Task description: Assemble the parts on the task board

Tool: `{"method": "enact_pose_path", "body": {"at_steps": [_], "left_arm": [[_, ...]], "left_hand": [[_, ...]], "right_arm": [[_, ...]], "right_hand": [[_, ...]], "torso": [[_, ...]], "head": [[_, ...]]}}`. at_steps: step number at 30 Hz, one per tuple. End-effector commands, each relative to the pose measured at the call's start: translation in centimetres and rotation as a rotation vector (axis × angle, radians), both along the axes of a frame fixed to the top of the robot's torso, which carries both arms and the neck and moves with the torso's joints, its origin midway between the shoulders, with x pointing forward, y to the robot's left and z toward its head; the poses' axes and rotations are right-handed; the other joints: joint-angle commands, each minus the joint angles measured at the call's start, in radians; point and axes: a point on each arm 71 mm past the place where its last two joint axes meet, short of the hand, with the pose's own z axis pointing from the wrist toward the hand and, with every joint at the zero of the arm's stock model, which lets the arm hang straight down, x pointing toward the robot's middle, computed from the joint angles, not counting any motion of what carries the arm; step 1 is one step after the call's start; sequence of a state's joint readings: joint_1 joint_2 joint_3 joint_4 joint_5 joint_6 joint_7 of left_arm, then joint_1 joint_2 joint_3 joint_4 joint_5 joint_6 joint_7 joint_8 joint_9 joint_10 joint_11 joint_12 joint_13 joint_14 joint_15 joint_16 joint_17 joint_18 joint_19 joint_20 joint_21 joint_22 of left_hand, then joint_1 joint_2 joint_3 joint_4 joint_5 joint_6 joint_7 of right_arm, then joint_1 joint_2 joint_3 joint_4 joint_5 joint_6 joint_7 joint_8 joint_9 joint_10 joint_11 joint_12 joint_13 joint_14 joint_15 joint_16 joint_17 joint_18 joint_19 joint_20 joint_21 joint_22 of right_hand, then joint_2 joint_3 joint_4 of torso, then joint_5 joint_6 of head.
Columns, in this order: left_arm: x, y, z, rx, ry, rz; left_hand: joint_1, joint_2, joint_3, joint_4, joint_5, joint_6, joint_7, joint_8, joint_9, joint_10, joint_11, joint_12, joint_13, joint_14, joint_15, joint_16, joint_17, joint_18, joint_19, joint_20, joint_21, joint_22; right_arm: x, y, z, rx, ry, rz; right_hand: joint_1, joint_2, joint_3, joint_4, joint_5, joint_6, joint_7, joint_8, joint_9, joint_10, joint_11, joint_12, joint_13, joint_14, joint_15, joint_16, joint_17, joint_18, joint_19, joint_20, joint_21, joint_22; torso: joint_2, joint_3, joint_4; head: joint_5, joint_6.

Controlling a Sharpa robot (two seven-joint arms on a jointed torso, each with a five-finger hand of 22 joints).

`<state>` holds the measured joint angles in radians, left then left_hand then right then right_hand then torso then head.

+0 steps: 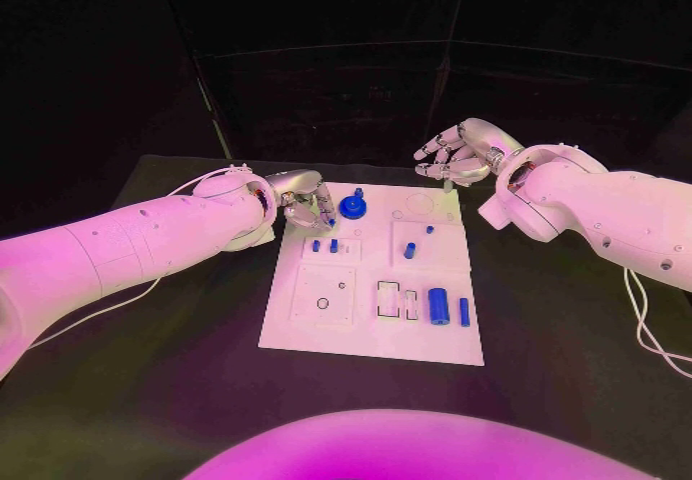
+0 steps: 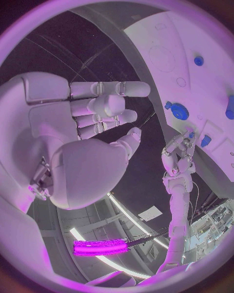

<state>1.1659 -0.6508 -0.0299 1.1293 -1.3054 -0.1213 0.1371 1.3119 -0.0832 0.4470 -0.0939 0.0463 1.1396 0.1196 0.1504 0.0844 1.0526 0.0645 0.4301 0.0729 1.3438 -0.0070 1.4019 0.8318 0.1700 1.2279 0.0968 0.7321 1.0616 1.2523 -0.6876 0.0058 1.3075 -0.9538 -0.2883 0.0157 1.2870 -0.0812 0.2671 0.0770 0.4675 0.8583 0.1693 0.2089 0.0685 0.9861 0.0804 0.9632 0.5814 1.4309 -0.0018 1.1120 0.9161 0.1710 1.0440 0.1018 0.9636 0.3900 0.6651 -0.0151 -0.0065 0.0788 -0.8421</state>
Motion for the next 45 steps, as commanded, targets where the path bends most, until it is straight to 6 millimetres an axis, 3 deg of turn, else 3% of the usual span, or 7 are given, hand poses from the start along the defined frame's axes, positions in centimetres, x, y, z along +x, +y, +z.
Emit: {"method": "enact_pose_path", "body": {"at_steps": [1,45], "left_arm": [[-0.02,-0.12,0.01,-0.004,0.01,-0.011],[0.05,0.34,-0.3,0.013,0.031,0.006]], "left_hand": [[0.004,-0.004,0.003,0.001,0.002,0.003,0.005,0.0,0.001,0.004,0.003,-0.004,-0.001,0.003,0.001,-0.003,-0.001,-0.004,0.004,0.0,-0.006,-0.001],[0.005,-0.006,0.003,0.0,0.002,0.002,0.007,-0.002,0.0,0.003,0.004,-0.006,-0.002,0.005,0.001,-0.002,0.005,-0.003,0.003,0.0,-0.009,-0.003]], "right_arm": [[0.01,0.08,0.21,0.009,-0.011,0.002],[0.04,0.06,0.19,0.008,-0.011,0.002]], "right_hand": [[0.007,-0.004,-0.001,0.008,0.002,0.007,-0.003,0.007,0.0,0.0,-0.006,0.005,-0.001,0.003,-0.004,-0.006,0.0,0.013,0.004,-0.001,-0.004,-0.001],[0.008,-0.005,0.0,0.009,0.001,0.006,-0.003,0.007,0.0,0.0,-0.006,0.006,-0.002,0.004,-0.004,-0.003,0.005,0.013,0.005,-0.001,-0.005,-0.001]], "torso": [[0.0,-0.0001,0.0001],[0.0,-0.0004,-0.0003]], "head": [[0.0,0.0],[0.002,-0.005]]}}
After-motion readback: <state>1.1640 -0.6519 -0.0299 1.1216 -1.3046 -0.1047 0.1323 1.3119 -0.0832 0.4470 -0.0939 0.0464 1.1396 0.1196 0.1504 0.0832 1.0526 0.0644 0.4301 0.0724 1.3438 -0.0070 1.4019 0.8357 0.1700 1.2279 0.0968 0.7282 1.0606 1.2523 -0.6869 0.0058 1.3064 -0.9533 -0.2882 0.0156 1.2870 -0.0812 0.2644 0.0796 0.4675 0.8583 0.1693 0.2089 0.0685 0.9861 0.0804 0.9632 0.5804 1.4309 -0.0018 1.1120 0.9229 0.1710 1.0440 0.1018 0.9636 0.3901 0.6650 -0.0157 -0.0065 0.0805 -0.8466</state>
